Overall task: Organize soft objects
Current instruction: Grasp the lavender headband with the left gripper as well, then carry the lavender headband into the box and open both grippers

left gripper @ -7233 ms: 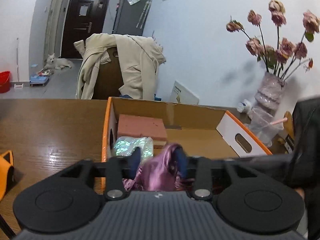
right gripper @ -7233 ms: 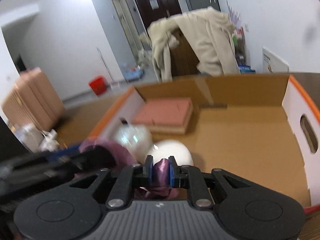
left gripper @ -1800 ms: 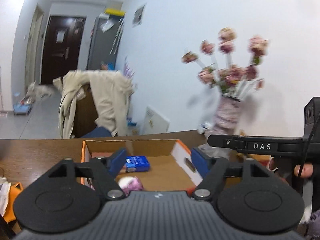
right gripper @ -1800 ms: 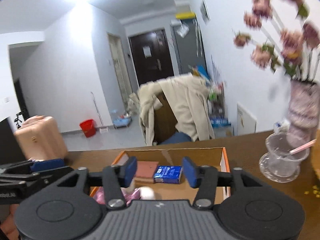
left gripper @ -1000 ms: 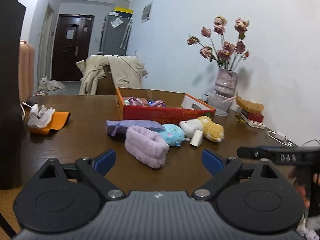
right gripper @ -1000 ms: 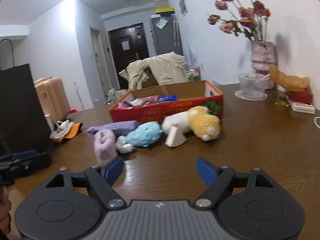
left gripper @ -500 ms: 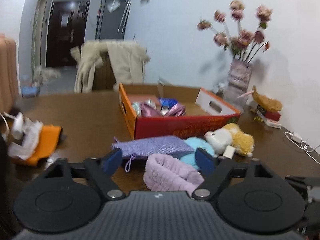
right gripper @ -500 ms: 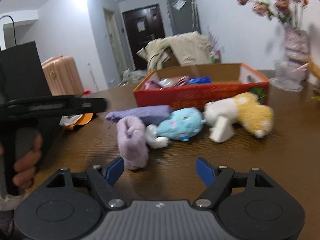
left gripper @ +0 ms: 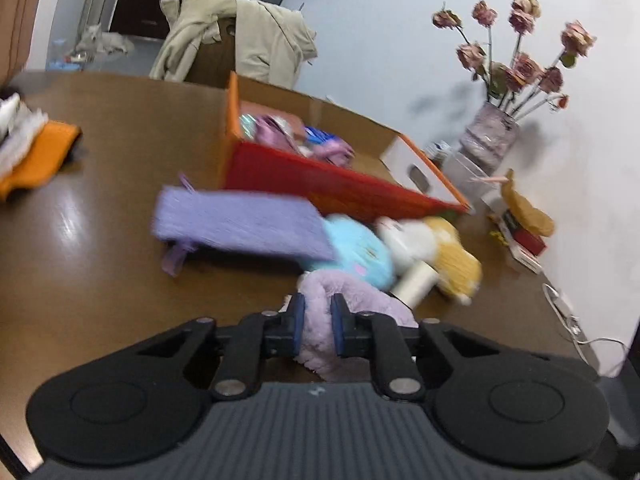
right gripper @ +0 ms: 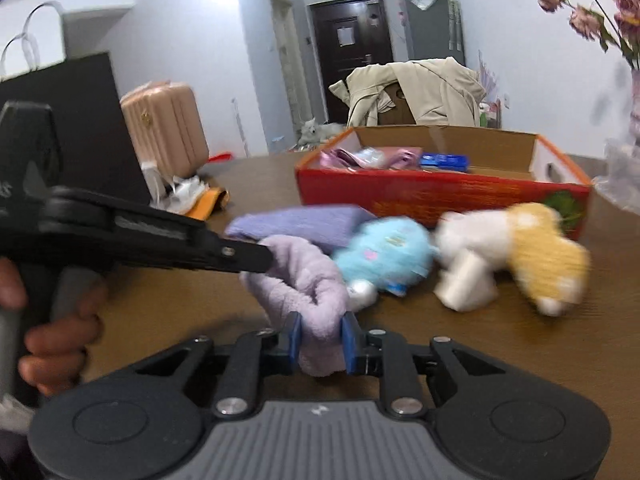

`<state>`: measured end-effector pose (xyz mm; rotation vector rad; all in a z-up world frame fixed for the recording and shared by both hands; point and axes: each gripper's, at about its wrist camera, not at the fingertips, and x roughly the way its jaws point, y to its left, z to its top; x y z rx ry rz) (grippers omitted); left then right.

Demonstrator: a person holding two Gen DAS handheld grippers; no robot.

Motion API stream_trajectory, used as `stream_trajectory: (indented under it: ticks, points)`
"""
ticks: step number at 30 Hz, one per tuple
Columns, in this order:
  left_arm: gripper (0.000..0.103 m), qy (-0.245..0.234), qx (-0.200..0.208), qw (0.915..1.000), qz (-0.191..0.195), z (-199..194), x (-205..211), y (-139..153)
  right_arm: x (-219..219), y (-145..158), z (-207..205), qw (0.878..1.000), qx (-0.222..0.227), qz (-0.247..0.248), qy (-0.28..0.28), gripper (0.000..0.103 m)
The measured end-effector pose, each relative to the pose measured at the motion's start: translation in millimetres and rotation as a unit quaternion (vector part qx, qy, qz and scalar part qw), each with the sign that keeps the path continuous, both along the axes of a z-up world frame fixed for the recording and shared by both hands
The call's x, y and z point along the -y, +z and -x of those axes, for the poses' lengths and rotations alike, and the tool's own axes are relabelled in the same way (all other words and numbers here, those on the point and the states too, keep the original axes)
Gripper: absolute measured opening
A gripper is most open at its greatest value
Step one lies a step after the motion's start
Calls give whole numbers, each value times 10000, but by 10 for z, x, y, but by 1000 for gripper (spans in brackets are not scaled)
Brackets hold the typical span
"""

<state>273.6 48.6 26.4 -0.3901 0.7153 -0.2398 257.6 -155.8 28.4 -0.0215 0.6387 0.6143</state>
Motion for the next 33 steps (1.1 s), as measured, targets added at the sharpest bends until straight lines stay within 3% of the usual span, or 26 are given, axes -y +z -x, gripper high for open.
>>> stream_trajectory:
  ticks: [4, 7, 8, 10, 13, 16, 18, 20, 24, 26, 28, 31, 33]
  points:
    - [14, -90, -69, 9994, 321, 188, 488, -99, 541, 19, -10, 9987, 28, 160, -487, 23]
    - [20, -220, 46, 9997, 110, 314, 777, -119, 819, 112, 33, 9965, 175, 225, -785, 27]
    - [30, -264, 89, 9996, 76, 359, 819, -99, 899, 151, 69, 9969, 215, 108, -752, 36]
    - [34, -209, 242, 9995, 50, 468, 842, -10, 1023, 214, 158, 9970, 293, -278, -668, 50]
    - [35, 17, 470, 9989, -71, 470, 835, 126, 1047, 216, 110, 9953, 296, -653, -650, 47]
    - [35, 178, 462, 9986, -176, 286, 839, 79, 964, 128, -77, 9934, 166, -841, -760, 29]
    - [27, 260, 266, 9990, -243, 218, 849, -39, 904, 19, -146, 9935, 76, -827, -776, 19]
    - [23, 143, 129, 9996, -221, 304, 859, -143, 865, -51, -69, 9952, 118, -593, -774, 17]
    - [27, -189, 75, 9996, -170, 672, 868, -201, 976, -111, 278, 9976, -80, -306, -620, 21]
    - [43, -254, 246, 9994, -35, 863, 825, -104, 1118, -53, 463, 9969, -13, -476, -634, 23]
    - [53, -248, 449, 9983, 282, 921, 778, -1, 1232, -22, 510, 9949, -22, -703, -727, 28]
    - [54, -160, 453, 9983, 339, 742, 834, 47, 1315, -61, 382, 9903, -89, -1012, -944, 32]
    - [52, 85, 242, 9996, 99, 602, 898, -22, 1332, -106, 283, 9845, -145, -1307, -1160, 48]
